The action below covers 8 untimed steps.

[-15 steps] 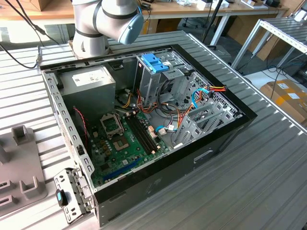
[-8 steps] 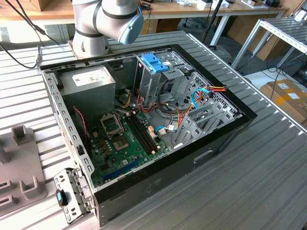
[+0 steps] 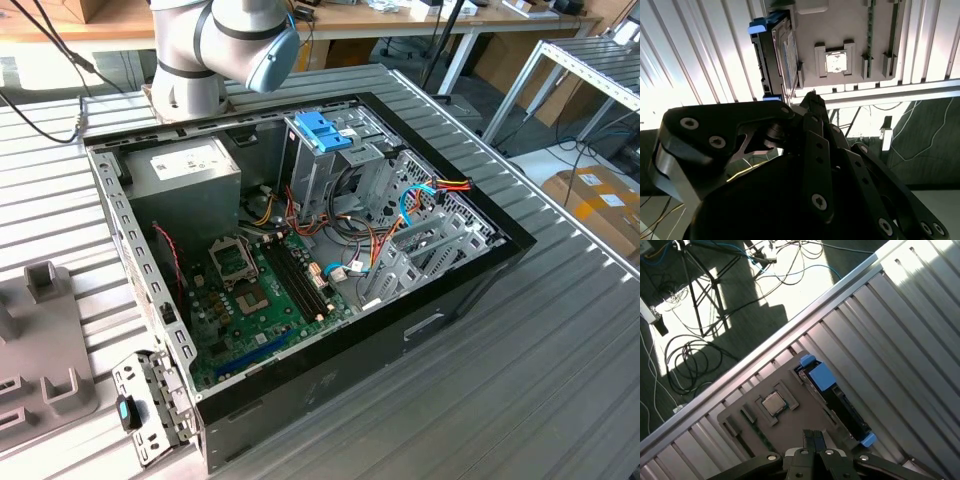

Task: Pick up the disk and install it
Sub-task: 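Pick up the disk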

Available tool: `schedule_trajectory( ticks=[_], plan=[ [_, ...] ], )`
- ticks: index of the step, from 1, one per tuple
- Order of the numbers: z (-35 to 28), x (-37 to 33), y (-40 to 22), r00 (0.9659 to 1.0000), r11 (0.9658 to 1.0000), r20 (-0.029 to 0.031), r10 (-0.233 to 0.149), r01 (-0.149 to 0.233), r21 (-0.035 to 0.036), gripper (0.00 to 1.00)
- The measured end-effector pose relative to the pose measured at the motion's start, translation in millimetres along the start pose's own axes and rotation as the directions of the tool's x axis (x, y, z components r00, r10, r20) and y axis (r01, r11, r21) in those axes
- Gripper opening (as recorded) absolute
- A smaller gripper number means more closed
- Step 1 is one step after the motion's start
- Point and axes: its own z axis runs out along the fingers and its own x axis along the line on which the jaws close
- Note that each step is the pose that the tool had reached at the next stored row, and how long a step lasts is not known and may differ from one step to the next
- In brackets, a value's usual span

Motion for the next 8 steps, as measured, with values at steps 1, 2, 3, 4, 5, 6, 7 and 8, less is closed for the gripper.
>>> schedule_trajectory(
  ticks=[1,2,3,4,5,6,7,8],
  plan=[
    [0.0,0.0,0.0,1.0,1.0,-0.0001,-0.004,0.004,-0.0001,0.11],
    [0.0,0.0,0.0,1.0,1.0,-0.0002,-0.006,0.006,-0.0001,0.11],
    [0.0,0.0,0.0,1.0,1.0,-0.0003,-0.008,0.008,-0.0002,0.11],
    [0.0,0.0,0.0,0.9999,0.9999,-0.0004,-0.01,0.01,-0.0002,0.11],
    [0.0,0.0,0.0,0.9999,0.9999,-0.0005,-0.012,0.012,-0.0003,0.11],
    [0.0,0.0,0.0,0.9999,0.9999,-0.0006,-0.015,0.015,-0.0003,0.11],
    [0.0,0.0,0.0,0.9999,0.9999,-0.0007,-0.017,0.017,-0.0004,0.11],
    [0.0,0.0,0.0,0.9998,0.9998,-0.0009,-0.02,0.02,-0.0005,0.11]
  ],
)
